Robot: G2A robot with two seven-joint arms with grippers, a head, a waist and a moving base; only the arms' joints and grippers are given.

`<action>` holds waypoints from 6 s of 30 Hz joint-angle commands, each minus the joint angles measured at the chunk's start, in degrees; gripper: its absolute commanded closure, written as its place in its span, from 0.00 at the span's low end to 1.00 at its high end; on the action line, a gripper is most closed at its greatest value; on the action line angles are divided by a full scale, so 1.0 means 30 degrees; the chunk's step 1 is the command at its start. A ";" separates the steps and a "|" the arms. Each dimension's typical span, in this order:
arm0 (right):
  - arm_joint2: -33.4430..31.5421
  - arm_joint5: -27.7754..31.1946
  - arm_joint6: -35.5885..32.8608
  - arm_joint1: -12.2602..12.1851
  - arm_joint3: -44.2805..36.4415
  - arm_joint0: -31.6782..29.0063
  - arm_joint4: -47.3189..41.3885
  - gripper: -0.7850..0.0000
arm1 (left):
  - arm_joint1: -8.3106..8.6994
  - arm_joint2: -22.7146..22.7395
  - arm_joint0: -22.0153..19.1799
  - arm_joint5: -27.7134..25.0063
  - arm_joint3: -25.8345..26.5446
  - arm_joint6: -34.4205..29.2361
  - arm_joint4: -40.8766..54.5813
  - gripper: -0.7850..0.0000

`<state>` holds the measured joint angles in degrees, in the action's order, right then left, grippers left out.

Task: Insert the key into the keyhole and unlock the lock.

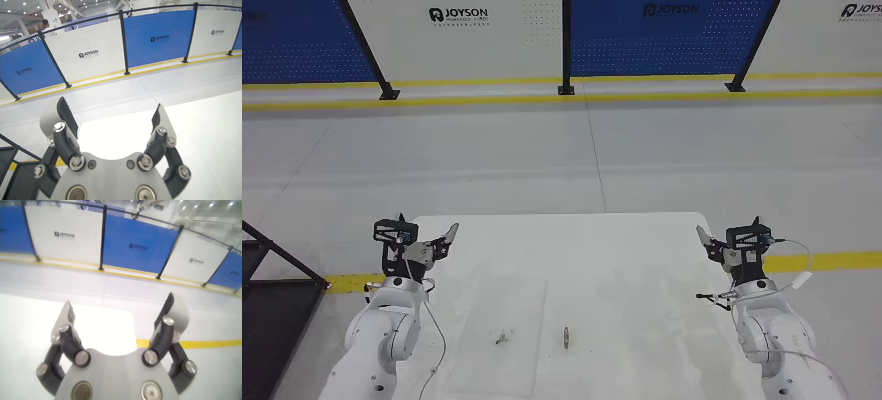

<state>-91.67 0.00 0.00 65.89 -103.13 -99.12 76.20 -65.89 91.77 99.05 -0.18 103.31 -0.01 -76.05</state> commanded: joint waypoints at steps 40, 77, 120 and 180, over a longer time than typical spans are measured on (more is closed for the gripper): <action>0.0000 0.0000 0.0000 0.0000 0.0000 0.0000 0.0000 0.00 | -0.0250 -0.6209 0.7023 -0.0796 0.4238 -1.0478 -0.7229 0.18; 0.0000 0.0000 0.0000 0.0000 0.0000 0.0000 0.0000 0.00 | -0.0571 -0.7579 0.5094 0.0593 0.1483 -1.0366 -0.8409 0.91; 0.0232 0.0621 0.0172 0.0002 -0.0106 -0.0378 0.0693 0.00 | -0.0347 -0.2300 0.9050 -0.0953 0.6278 0.3075 0.0044 1.00; 1.4422 -0.0901 -0.2805 0.1789 0.1092 -0.1635 1.0416 0.00 | -0.0218 -0.0543 0.9339 -0.6385 0.4915 0.9517 0.2884 1.00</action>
<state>-48.61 -3.00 -7.51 71.14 -100.47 -104.44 108.26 -66.54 90.14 127.07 -19.34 118.05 28.54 -67.39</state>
